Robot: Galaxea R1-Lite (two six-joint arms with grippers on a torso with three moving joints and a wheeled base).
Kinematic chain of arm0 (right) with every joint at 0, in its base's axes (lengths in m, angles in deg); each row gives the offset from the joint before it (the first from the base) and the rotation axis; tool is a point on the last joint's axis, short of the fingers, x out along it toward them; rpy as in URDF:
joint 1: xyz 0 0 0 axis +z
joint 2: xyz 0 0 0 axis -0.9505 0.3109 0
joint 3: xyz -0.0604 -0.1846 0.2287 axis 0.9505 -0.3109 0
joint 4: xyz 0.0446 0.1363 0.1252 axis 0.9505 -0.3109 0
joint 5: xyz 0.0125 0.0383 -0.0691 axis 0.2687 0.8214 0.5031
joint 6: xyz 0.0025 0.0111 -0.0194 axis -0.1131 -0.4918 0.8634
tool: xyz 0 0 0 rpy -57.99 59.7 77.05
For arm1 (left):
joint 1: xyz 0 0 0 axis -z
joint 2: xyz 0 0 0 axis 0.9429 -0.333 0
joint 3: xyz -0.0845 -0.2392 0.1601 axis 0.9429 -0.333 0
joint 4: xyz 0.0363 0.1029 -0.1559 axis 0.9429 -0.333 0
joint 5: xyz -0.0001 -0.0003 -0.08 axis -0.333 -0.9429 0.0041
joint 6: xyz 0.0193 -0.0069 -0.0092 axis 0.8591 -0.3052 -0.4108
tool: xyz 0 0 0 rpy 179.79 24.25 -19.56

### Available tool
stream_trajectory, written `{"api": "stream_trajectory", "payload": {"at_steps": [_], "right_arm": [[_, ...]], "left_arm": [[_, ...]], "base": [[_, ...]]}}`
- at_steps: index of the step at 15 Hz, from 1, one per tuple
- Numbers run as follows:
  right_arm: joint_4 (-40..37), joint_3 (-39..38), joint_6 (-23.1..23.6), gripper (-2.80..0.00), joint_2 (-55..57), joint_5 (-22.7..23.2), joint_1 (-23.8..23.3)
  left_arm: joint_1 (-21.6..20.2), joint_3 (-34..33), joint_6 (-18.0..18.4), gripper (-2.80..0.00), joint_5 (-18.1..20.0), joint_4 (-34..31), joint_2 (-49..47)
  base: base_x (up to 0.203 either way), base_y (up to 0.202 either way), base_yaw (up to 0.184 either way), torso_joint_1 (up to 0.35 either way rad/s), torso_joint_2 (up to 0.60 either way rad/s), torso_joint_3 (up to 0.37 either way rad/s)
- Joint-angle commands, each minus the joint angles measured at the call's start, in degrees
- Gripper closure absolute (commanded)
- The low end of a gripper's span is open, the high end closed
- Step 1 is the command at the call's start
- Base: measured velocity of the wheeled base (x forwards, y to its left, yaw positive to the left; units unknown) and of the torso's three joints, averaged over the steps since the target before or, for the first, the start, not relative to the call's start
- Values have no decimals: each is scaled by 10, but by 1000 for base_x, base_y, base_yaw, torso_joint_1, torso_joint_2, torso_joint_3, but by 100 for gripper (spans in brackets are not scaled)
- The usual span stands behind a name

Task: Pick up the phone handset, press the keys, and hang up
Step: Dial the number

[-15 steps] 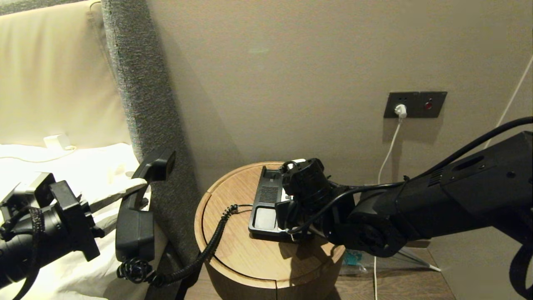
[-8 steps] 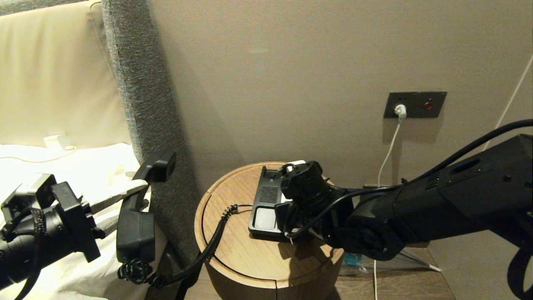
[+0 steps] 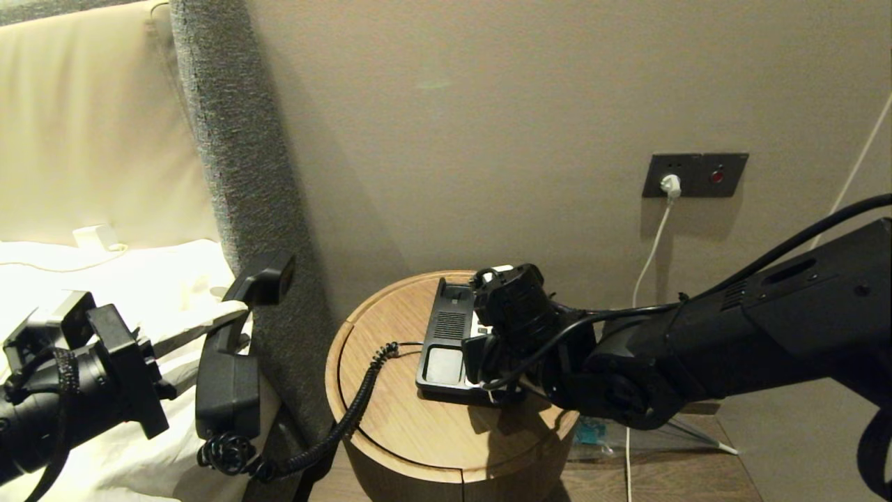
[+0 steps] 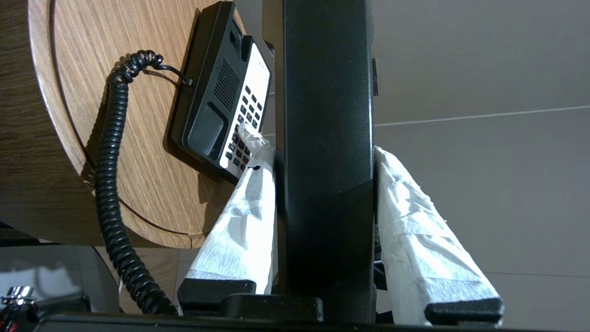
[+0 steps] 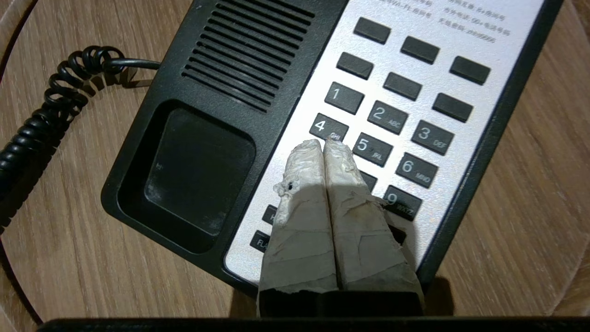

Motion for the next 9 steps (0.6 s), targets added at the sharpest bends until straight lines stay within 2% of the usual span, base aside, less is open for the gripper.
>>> {"api": "stream_trajectory", "payload": {"at_steps": [1,9], "right_arm": [[2,-4,-2,0,-12,-2,0],[1,-31,0,0,-25,-2,16]], "left_arm": [[0,-1,-4,0,2,2,4],[0,-8,-4,0,2,2,13]], "base": [[0,0,0,0,0,0],[0,0,0,0,0,0]]}}
